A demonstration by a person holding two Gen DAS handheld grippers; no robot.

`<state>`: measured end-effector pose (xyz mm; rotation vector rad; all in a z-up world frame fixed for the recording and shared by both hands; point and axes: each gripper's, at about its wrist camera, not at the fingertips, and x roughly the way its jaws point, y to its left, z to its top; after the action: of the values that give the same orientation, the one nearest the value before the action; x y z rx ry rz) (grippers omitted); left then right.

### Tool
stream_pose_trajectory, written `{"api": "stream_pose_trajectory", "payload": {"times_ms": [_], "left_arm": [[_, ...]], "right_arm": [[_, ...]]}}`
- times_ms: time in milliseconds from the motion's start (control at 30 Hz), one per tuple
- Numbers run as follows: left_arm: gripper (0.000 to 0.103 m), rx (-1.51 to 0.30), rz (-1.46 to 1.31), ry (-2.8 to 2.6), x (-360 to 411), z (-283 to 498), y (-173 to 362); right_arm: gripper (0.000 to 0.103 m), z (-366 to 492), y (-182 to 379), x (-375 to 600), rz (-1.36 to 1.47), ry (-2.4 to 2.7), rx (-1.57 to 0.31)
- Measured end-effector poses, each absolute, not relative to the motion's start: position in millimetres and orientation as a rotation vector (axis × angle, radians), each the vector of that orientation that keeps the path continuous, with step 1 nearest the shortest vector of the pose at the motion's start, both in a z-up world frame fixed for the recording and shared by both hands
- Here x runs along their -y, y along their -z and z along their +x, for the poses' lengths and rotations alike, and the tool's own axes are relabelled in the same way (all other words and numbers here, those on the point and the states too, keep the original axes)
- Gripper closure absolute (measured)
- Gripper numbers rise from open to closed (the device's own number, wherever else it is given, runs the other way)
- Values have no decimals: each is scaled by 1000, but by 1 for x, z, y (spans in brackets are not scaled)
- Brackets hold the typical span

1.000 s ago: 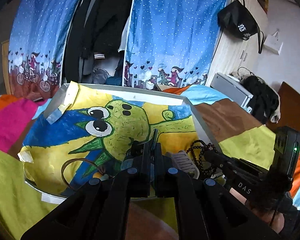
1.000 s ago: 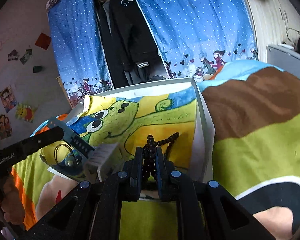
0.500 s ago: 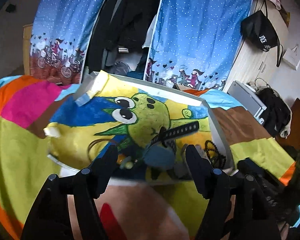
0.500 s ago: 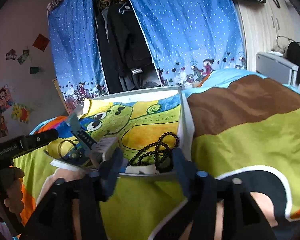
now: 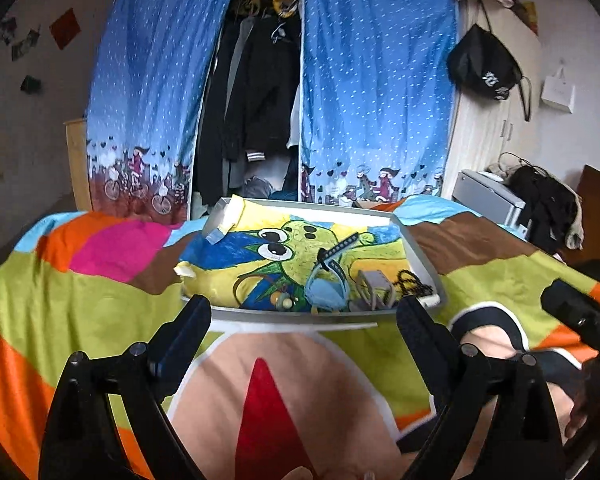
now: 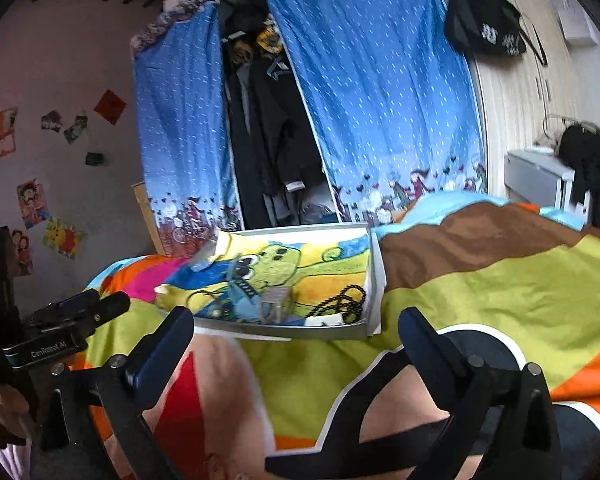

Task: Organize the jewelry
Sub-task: 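Open both tools and move them back over the remaining jewelry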

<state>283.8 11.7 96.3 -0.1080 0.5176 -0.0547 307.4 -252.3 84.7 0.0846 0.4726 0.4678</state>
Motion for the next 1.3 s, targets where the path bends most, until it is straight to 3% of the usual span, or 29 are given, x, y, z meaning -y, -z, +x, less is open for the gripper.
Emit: {"api": "stream_pose_trajectory", "payload": {"times_ms": [533,967,1300], "left_arm": [[12,-489,-111,87,0,158,-108],[12,-570,-59,154,3,103,-60],[12,-791,-40,272,-2,100,6]], "right_arm": [[0,171,-100,261,41,-467,-411],[0,109,-33,276,28,-421,-511],[0,97,27,276,36,-417,-694]]}}
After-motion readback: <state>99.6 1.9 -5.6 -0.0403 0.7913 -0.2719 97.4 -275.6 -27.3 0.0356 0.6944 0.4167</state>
